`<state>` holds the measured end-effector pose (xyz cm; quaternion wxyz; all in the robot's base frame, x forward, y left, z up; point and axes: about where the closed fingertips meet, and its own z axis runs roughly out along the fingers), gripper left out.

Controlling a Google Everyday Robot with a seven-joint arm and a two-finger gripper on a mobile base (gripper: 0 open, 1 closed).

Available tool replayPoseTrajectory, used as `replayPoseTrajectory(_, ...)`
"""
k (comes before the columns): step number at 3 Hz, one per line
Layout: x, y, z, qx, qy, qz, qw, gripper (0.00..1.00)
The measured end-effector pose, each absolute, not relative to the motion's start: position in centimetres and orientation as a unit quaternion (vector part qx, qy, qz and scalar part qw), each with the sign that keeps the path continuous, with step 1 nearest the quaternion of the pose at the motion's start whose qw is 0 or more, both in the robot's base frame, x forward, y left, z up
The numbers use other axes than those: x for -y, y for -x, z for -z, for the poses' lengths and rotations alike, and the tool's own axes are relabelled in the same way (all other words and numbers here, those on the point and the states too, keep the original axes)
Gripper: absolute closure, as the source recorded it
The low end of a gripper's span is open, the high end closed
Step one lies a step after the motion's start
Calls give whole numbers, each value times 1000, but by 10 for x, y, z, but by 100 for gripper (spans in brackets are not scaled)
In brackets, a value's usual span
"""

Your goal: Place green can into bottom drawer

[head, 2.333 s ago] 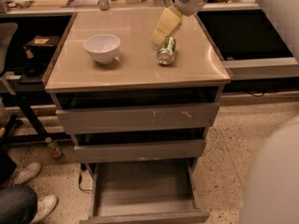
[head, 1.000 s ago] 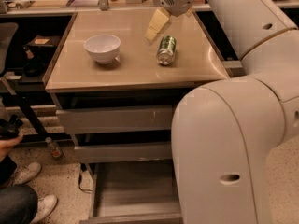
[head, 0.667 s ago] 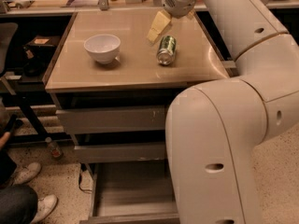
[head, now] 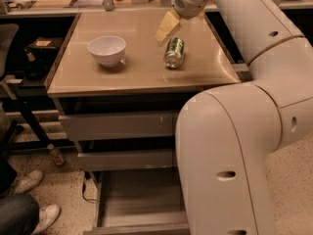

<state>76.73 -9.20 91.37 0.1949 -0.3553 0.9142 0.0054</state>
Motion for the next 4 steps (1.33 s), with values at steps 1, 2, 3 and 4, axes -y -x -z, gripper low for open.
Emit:
replayPoseTrajectory(1, 88, -772, -904, -916, 353, -8, 188, 0)
replayPoseTrajectory(2, 87, -775, -887, -922, 347, -12, 171, 0)
replayPoseTrajectory(3, 82, -776, -871, -926, 345, -20, 154, 0)
replayPoseTrajectory(4, 72, -774, -858, -927, 348, -32, 136, 0)
